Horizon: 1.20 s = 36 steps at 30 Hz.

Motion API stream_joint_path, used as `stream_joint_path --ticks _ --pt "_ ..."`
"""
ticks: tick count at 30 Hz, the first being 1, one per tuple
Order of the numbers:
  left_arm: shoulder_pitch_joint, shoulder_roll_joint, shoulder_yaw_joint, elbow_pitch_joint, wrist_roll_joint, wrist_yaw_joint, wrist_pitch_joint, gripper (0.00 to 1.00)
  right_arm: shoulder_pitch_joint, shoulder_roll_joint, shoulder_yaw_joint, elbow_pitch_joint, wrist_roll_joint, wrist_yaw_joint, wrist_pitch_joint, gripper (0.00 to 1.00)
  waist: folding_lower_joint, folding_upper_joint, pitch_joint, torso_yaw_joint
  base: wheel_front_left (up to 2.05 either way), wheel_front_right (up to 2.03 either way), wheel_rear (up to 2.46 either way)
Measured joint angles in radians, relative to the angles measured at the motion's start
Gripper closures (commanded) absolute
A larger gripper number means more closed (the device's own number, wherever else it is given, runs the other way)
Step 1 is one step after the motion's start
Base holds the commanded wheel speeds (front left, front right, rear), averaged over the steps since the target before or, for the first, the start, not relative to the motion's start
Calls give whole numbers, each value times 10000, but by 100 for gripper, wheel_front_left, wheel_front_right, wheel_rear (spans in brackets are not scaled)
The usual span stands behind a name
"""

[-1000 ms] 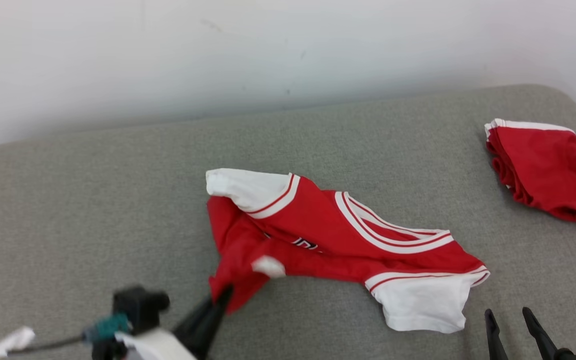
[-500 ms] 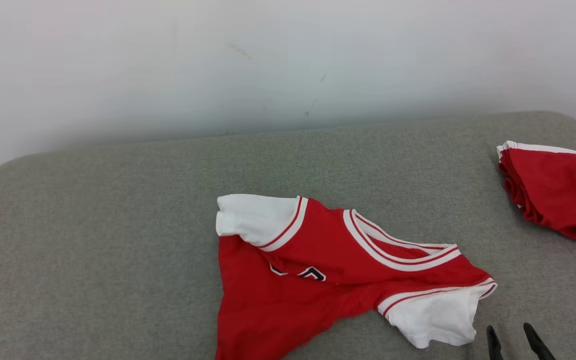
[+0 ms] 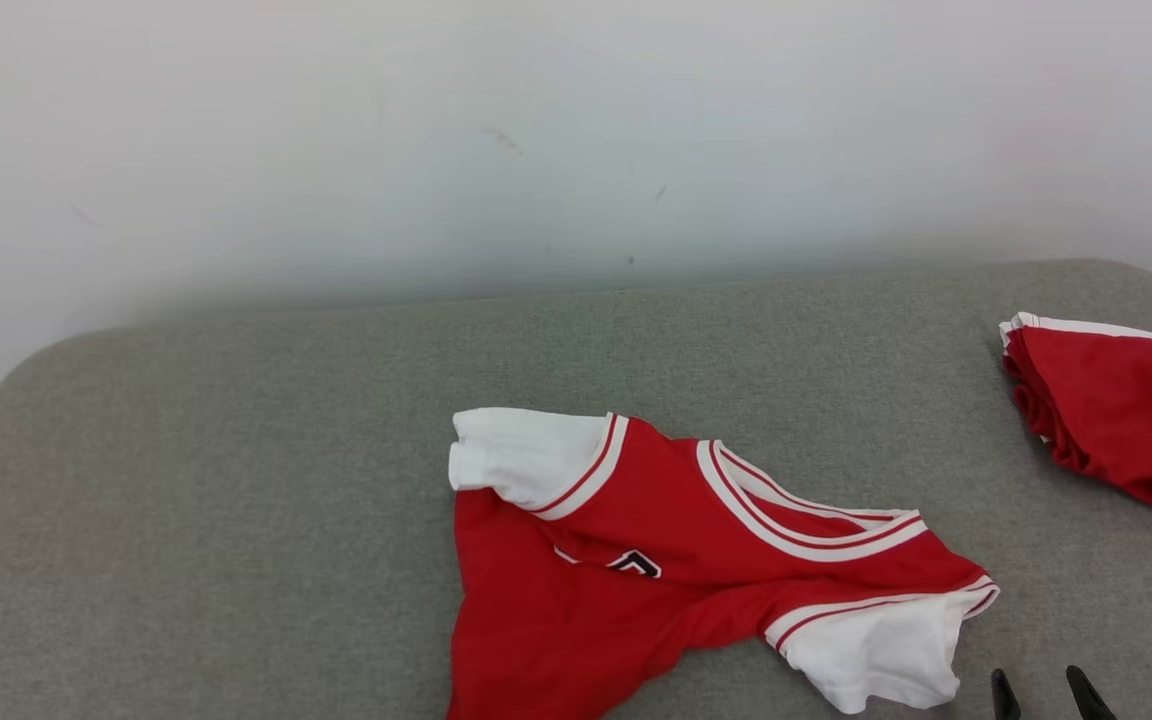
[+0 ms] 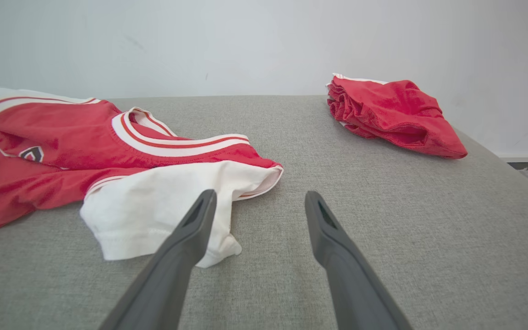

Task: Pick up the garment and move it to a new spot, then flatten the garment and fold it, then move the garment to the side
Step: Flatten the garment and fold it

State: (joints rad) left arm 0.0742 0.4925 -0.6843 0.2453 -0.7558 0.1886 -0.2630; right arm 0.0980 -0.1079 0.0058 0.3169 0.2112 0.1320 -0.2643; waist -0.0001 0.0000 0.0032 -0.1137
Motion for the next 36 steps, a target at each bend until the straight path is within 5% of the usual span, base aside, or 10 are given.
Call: stream_joint_path --ticks 5,12,24,36 --pt "443 -278 1421 -803 882 575 -4 0 39 0 -209 -219 0 0 0 0 0 0 -112 158 0 0 0" --pt "918 -1503 3354 -2142 2915 650 -10 0 59 -36 -550 -637 -48 0 0 0 0 0 -320 294 0 0 0" --pt "1425 -3845 5346 -2708 5540 -539 -12 0 171 -27 -554 -583 -259 0 0 0 0 0 -655 107 0 0 0" --pt "1558 -4355 6086 -2278 6311 -1551 -10 0 174 -79 -313 -585 -305 0 0 0 1 0 -762 89 0 0 0"
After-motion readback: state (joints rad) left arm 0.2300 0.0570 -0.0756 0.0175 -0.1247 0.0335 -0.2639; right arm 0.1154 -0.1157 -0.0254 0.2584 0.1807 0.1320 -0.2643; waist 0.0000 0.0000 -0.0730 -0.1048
